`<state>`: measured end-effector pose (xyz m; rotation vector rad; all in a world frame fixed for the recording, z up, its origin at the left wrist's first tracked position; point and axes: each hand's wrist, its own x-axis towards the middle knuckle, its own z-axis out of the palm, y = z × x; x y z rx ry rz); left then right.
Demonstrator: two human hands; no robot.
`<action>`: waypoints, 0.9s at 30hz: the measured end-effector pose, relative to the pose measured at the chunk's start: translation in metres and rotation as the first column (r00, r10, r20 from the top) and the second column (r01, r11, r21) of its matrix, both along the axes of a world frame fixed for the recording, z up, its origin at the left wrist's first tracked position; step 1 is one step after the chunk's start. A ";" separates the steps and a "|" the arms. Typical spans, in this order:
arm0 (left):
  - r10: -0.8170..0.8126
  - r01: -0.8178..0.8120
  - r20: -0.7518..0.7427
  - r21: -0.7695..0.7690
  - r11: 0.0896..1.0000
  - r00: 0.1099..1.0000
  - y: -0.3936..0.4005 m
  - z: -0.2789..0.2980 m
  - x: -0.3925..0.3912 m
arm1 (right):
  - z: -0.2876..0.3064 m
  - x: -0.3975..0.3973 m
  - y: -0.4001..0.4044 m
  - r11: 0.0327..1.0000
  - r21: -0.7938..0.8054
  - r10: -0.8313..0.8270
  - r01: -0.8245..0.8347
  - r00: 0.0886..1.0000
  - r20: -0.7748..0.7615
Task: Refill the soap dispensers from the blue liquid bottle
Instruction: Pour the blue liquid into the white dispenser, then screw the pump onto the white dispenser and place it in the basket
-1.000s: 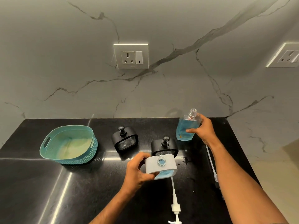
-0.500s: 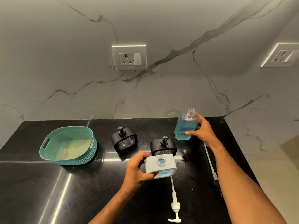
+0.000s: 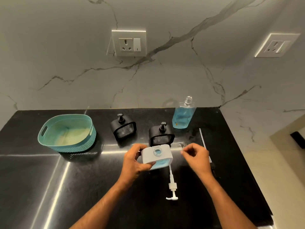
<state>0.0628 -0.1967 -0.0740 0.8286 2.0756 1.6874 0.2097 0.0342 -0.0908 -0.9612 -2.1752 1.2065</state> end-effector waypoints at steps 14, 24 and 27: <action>-0.028 0.027 -0.005 -0.038 0.999 1.000 -0.039 -0.015 0.018 | -0.008 0.041 -0.103 0.981 0.112 0.066 -0.159 0.814 0.577; -0.023 0.025 0.027 -0.084 0.996 0.999 -0.054 -0.031 0.018 | 0.071 0.044 -0.095 0.958 0.286 -0.031 0.022 0.999 0.029; -0.021 0.024 0.045 -0.073 0.997 0.999 -0.054 -0.033 0.018 | 0.103 0.041 -0.098 0.933 0.351 0.088 -0.078 0.996 -0.014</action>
